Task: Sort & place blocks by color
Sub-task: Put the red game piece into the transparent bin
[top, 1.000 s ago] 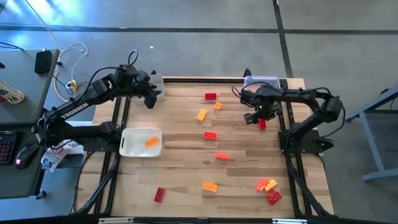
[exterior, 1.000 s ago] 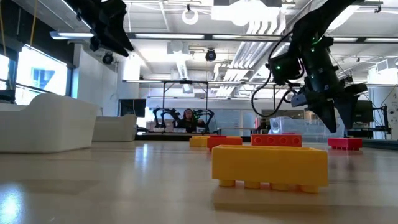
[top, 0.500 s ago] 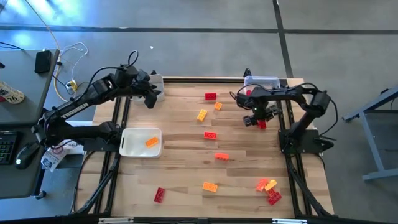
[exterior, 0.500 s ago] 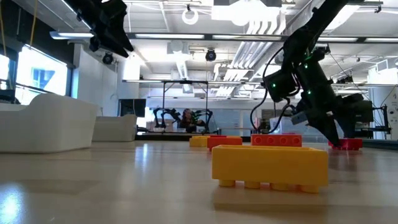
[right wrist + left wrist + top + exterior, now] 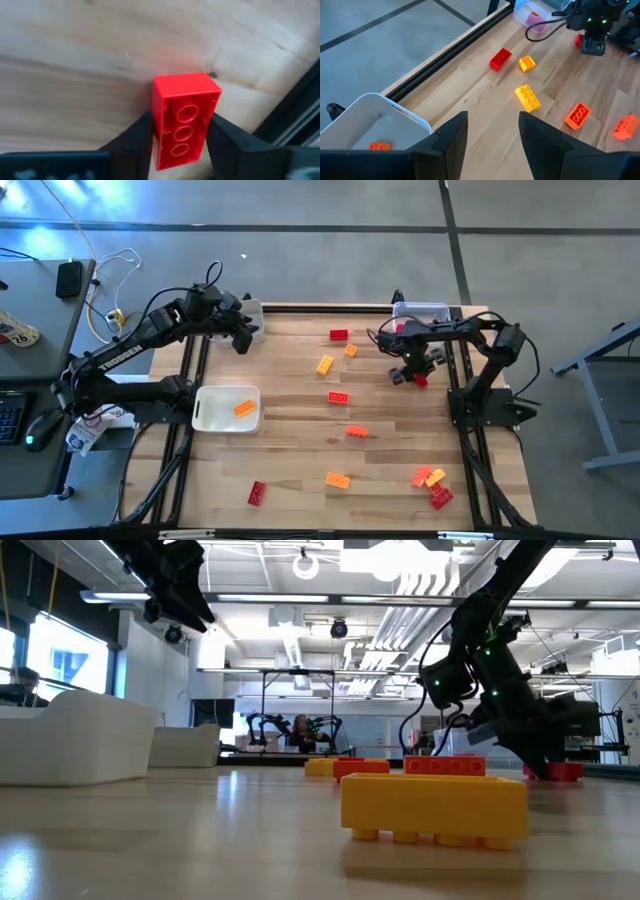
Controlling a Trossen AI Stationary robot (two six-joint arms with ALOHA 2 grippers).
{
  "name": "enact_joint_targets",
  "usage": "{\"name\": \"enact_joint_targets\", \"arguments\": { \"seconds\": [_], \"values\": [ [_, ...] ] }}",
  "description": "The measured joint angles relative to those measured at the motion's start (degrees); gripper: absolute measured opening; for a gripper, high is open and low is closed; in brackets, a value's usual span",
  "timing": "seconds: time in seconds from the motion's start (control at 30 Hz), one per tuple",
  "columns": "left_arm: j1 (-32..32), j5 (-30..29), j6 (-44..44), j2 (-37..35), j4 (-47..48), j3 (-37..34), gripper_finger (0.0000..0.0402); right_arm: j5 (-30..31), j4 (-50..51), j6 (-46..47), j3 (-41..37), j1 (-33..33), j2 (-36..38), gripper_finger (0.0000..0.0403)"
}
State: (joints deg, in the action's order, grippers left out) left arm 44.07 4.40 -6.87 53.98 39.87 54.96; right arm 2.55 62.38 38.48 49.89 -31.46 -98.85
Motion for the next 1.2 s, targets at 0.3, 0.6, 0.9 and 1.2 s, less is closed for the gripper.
{"name": "enact_joint_targets", "arguments": {
  "seconds": [0.3, 0.6, 0.9, 1.2],
  "values": [
    [0.00, -0.11, 0.00, 0.00, -0.01, 0.00, 0.0163, -2.08, 0.39, -5.47, -0.22, 2.48, 0.43, 0.0112],
    [0.00, -0.11, 0.00, 0.00, -0.01, 0.00, 0.0163, -3.43, -5.76, -5.55, -0.24, 6.85, 10.67, 0.0112],
    [0.02, -0.09, 0.00, 0.00, -0.01, 0.00, 0.0163, -2.11, -11.12, -6.75, -0.18, 6.10, 23.63, 0.0112],
    [0.00, -0.09, 0.02, 0.00, -0.17, 0.00, 0.0163, -0.09, -17.57, -10.15, -0.18, 1.76, 31.72, 0.0113]
  ]
}}
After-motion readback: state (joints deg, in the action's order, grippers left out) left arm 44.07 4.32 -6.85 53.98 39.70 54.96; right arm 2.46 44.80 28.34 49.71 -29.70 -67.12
